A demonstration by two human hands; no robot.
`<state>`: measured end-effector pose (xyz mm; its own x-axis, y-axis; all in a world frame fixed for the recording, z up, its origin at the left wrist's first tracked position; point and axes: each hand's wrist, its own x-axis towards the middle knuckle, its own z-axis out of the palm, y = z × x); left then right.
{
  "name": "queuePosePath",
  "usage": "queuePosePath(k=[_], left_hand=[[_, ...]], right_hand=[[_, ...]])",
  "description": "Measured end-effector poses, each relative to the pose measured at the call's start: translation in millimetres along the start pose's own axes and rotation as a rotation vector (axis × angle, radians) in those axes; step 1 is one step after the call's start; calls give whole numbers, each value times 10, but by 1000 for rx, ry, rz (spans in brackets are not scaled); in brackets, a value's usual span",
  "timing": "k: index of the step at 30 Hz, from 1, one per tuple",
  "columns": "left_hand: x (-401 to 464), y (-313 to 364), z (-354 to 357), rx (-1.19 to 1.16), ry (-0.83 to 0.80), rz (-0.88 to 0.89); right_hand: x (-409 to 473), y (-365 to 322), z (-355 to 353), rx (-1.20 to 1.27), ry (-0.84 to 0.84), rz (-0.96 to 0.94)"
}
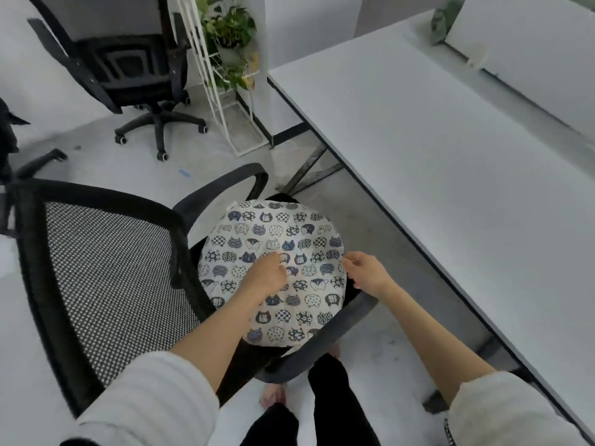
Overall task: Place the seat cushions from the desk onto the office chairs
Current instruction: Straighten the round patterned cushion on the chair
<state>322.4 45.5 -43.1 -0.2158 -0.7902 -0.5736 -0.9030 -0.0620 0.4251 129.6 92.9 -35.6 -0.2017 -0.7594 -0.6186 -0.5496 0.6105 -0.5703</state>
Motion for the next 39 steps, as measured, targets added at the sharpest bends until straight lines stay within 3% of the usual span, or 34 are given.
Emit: queuePosePath(k=[6, 11, 15, 22, 26, 29, 33, 39], left_hand=[[917, -456, 201, -140, 43, -205], [1537, -958, 358, -85, 85, -363], [2013, -1364, 414, -2, 13, -462], [2539, -1793, 357, 21, 90, -504], [2639, -1879, 317, -33, 77, -512], [2609, -1783, 255, 7, 188, -462], [2499, -1474, 153, 77, 340, -267], [2531, -839, -115, 266, 411, -11]], right_hand=[[1158, 100, 120, -142, -83, 85], [1875, 381, 419, -48, -33, 283], [2231, 677, 753, -32, -6, 456], [2534, 918, 1085, 123, 180, 532], [2568, 907, 1100, 124, 205, 553], [2490, 833, 1084, 54, 227, 506], [2279, 693, 1013, 58, 226, 456], [1887, 576, 1028, 203, 80, 689]])
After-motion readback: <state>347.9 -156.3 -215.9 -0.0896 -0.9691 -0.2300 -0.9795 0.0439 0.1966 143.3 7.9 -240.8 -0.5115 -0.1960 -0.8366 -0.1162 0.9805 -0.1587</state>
